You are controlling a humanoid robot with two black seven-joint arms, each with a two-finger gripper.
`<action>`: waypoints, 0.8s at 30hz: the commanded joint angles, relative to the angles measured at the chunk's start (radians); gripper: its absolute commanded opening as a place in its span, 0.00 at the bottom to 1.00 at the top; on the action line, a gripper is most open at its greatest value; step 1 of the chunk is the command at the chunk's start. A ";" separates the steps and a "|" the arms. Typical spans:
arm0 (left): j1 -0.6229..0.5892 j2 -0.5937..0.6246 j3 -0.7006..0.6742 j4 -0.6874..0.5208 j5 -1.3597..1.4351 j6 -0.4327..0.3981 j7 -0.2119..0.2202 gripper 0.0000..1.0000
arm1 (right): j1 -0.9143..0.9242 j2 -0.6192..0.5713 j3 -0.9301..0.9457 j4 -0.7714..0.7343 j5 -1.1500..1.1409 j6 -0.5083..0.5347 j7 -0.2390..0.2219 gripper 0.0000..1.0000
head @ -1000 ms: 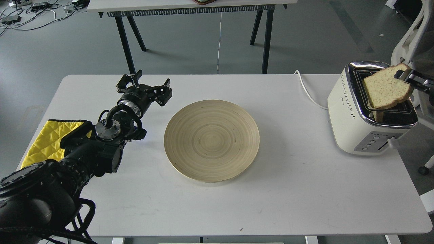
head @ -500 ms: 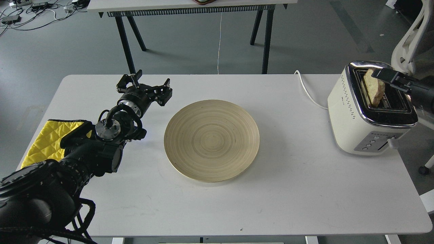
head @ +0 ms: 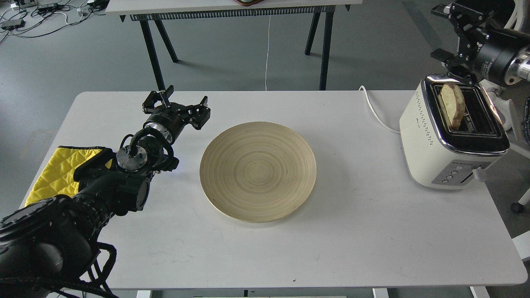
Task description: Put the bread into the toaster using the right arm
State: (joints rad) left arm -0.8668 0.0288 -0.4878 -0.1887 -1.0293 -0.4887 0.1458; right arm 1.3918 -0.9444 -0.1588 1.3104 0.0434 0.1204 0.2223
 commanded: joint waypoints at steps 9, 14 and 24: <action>0.000 0.000 0.000 0.000 0.000 0.000 0.000 1.00 | -0.281 0.310 0.105 -0.196 0.362 0.258 0.266 0.98; 0.000 0.000 0.000 0.000 0.000 0.000 0.000 1.00 | -0.431 0.470 0.241 -0.412 0.360 0.368 0.266 0.98; -0.001 -0.001 0.000 0.000 0.000 0.000 0.000 1.00 | -0.542 0.644 0.309 -0.671 0.360 0.368 0.266 0.98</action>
State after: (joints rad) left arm -0.8668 0.0285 -0.4878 -0.1886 -1.0293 -0.4887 0.1458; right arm 0.8585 -0.3168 0.1512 0.6547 0.4050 0.4891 0.4890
